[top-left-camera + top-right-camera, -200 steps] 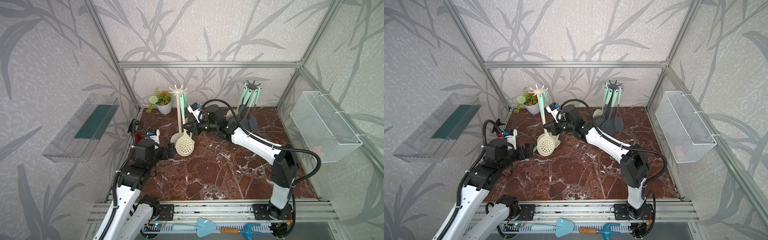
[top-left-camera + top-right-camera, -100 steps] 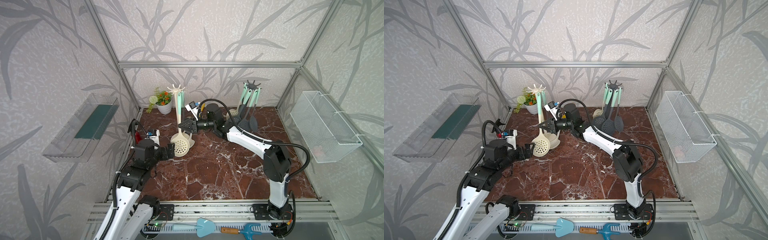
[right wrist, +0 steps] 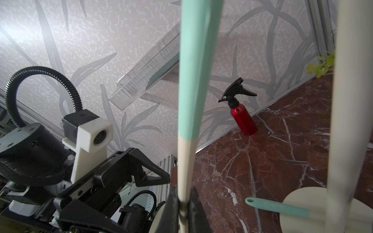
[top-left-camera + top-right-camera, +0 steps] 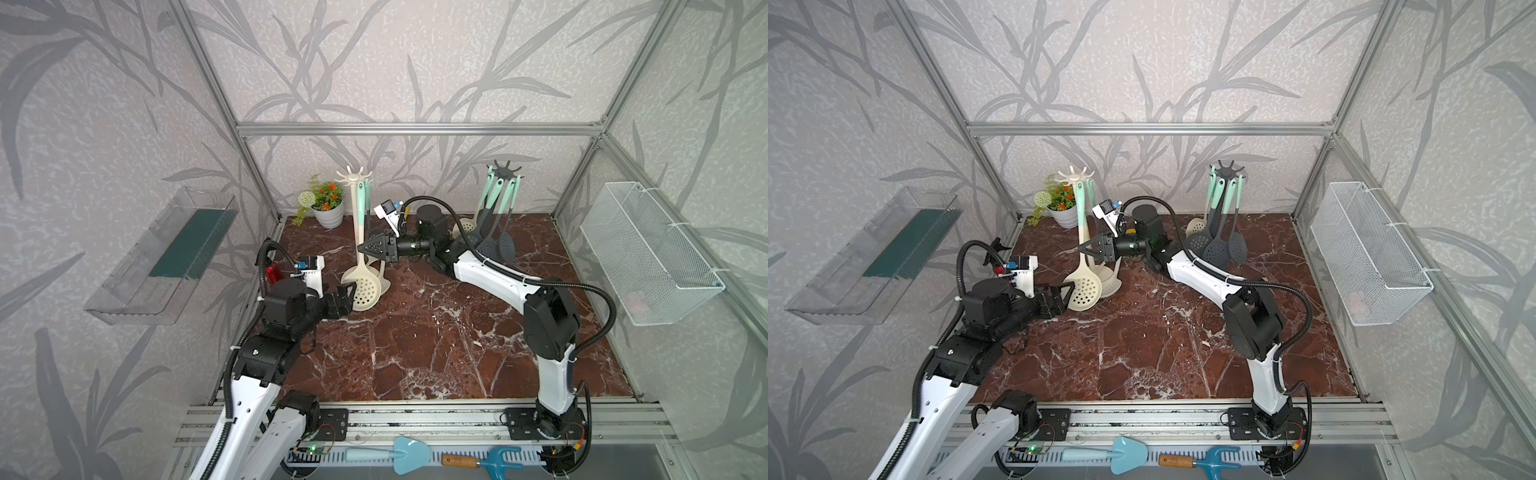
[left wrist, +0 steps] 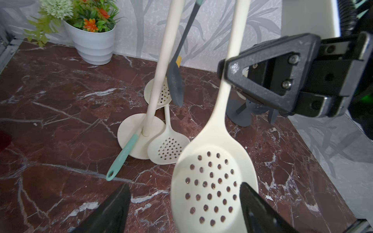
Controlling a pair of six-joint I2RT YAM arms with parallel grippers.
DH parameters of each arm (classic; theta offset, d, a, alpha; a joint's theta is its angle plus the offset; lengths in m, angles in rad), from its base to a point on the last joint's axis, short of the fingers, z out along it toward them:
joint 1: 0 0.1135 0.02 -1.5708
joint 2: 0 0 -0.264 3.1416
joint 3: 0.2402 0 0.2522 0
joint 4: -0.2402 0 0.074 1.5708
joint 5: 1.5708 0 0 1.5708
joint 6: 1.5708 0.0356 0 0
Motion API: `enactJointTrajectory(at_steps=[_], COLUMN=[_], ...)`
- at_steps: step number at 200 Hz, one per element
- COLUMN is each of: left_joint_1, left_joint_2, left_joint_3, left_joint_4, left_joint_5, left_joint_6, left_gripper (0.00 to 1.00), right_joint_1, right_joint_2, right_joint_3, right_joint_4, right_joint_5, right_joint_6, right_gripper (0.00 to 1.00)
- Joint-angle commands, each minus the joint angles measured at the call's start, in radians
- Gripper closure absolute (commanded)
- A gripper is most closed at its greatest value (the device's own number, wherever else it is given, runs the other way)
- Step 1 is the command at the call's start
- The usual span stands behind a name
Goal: Hang the skimmer on the kitchen utensil rack
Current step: Hang the skimmer on the rack.
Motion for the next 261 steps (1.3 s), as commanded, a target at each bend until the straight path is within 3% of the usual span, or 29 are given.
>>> enactJointTrajectory(at_steps=[1, 77, 102, 166, 224, 261], left_joint_1=[0.006, 0.009, 0.017, 0.1, 0.128, 0.134], left_joint_2=[0.029, 0.25, 0.329, 0.463, 0.507, 0.502], left_joint_3=[0.06, 0.235, 0.286, 0.333, 0.333, 0.315], left_joint_4=[0.085, 0.19, 0.22, 0.338, 0.398, 0.416], left_joint_5=[0.084, 0.127, 0.151, 0.289, 0.459, 0.46], left_joint_6=[-0.012, 0.05, 0.056, 0.026, 0.041, 0.043], left_gripper=[0.19, 0.24, 0.31, 0.39, 0.57, 0.72], right_joint_1=[-0.009, -0.021, -0.023, -0.021, -0.021, -0.021], right_joint_2=[-0.017, -0.012, -0.01, 0.003, 0.012, 0.013], right_joint_3=[0.001, -0.01, -0.013, -0.002, 0.006, 0.011], right_joint_4=[-0.024, 0.005, 0.011, 0.024, 0.015, -0.001], right_joint_5=[-0.008, -0.052, -0.059, -0.067, -0.068, -0.062], right_joint_6=[-0.023, -0.041, -0.045, -0.035, -0.037, -0.041], right_gripper=[1.0, 1.0, 1.0, 1.0, 1.0, 1.0])
